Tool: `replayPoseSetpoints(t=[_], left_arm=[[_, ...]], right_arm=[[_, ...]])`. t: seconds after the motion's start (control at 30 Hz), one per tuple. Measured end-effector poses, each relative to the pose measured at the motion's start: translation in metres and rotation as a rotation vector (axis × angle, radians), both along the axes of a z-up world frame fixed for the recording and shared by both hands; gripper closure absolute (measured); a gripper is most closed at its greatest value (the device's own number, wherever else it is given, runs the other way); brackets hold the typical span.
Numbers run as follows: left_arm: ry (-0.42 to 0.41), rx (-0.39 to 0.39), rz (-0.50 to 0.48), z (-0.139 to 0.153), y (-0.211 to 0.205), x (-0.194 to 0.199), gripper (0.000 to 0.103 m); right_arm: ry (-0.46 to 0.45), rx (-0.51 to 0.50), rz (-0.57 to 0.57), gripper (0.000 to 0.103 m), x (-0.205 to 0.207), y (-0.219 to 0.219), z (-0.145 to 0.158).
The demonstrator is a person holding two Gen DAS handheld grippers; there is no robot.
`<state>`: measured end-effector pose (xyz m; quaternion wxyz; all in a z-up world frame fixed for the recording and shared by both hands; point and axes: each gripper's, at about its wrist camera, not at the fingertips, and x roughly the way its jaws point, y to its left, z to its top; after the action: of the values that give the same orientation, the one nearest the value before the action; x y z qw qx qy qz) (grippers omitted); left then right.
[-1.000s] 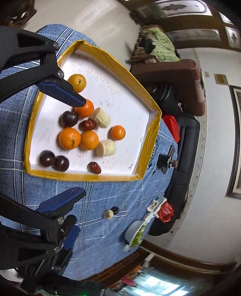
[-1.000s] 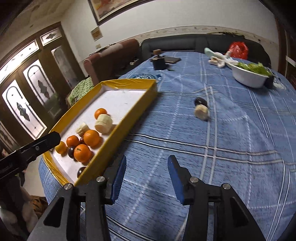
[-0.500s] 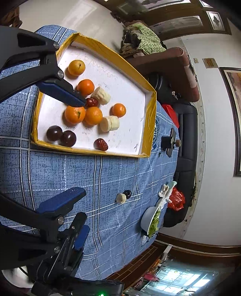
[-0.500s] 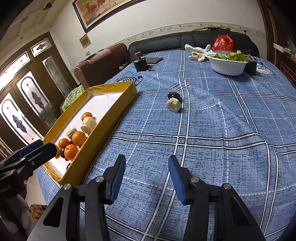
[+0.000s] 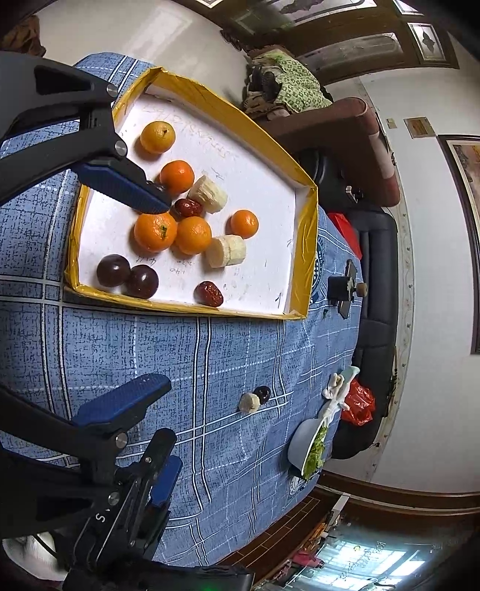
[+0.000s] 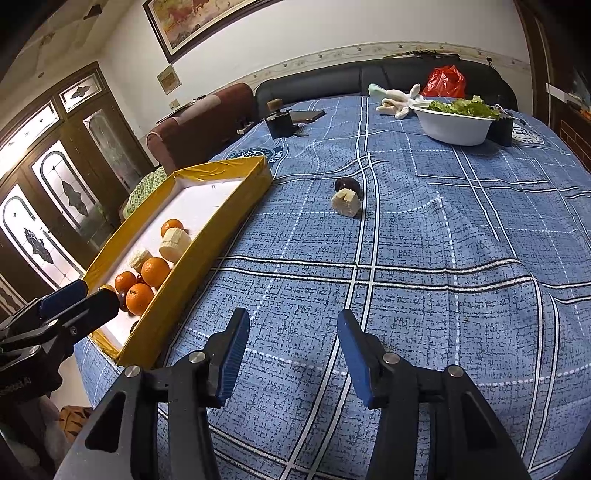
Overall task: Organize fruits
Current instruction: 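Move the right tool to the last yam piece while the left tool moves to the last plum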
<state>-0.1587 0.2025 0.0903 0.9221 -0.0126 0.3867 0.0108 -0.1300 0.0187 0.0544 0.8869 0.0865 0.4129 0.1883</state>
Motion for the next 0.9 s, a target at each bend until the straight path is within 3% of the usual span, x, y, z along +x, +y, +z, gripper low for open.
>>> replayPoseSetpoints(t=[0.9], left_arm=[[0.025,-0.004,-0.008,-0.0095,-0.0048,0.0015,0.015]], right_arm=[[0.035,0.004,-0.012,0.047,0.0036,-0.003,-0.0106]])
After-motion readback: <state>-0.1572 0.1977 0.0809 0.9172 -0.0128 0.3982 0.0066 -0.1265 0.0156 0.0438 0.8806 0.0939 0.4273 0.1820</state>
